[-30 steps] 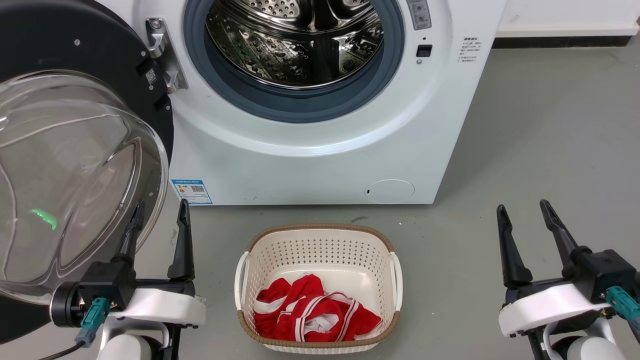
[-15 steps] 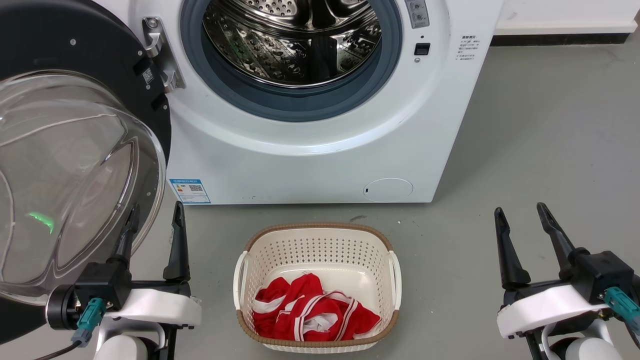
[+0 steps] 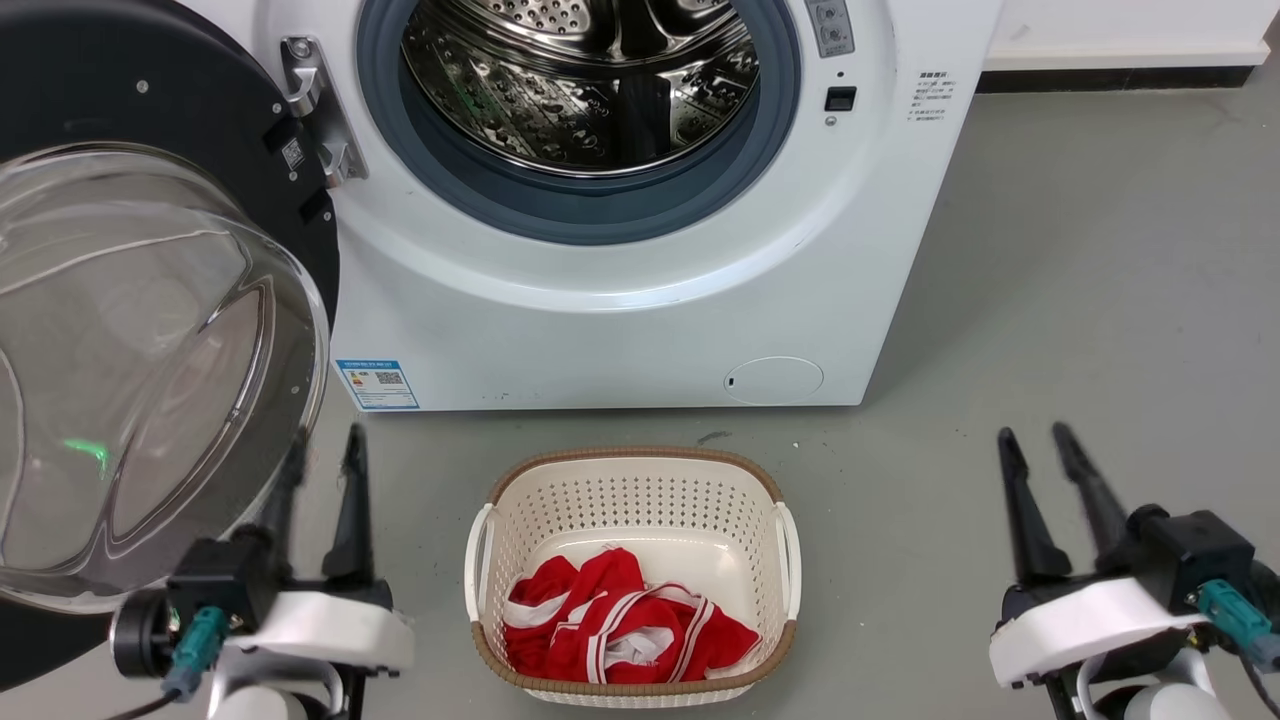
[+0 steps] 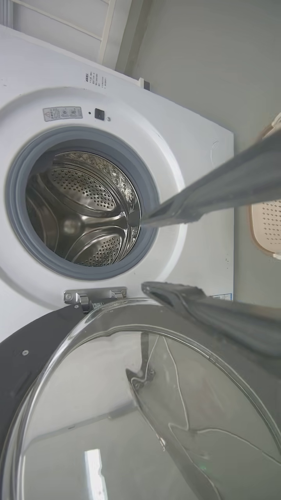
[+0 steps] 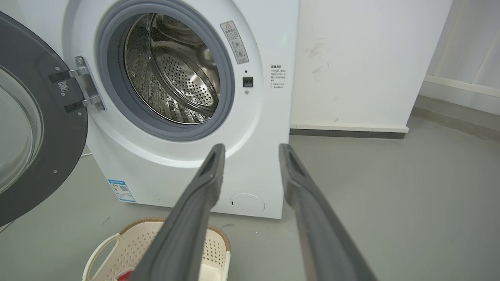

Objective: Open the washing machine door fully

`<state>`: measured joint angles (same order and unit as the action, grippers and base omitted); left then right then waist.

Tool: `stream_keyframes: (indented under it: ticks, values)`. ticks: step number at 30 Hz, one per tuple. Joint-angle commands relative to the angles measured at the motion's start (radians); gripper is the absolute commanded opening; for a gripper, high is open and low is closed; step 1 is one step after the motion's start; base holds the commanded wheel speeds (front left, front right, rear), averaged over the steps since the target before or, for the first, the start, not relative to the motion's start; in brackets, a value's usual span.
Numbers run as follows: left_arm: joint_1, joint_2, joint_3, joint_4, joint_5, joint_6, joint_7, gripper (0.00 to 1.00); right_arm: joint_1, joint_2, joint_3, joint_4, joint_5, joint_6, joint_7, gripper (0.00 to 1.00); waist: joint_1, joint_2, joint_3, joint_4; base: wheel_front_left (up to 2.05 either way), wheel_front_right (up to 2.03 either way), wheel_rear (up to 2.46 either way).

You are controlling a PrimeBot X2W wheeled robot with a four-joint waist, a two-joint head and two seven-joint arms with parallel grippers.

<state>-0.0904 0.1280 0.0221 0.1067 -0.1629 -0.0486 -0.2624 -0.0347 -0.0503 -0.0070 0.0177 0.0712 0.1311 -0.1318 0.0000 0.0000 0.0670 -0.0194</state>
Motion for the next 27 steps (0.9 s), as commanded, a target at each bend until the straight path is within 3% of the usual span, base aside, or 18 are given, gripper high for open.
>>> stream_keyframes:
  ticks: [1,27]
  values:
    - [0.011,-0.007,0.000,0.018,-0.003,0.000,0.005,0.00,0.006,0.000,0.001,0.016,0.003,0.000,0.000,0.00,0.0000,0.0000,0.000,0.000,0.00,0.00,0.00]
    - [-0.002,-0.028,0.030,0.055,-0.455,-0.026,0.122,0.00,-0.021,-0.026,0.000,0.078,0.513,0.000,0.051,0.00,0.0000,0.0000,-0.013,0.004,0.00,0.00,0.00]
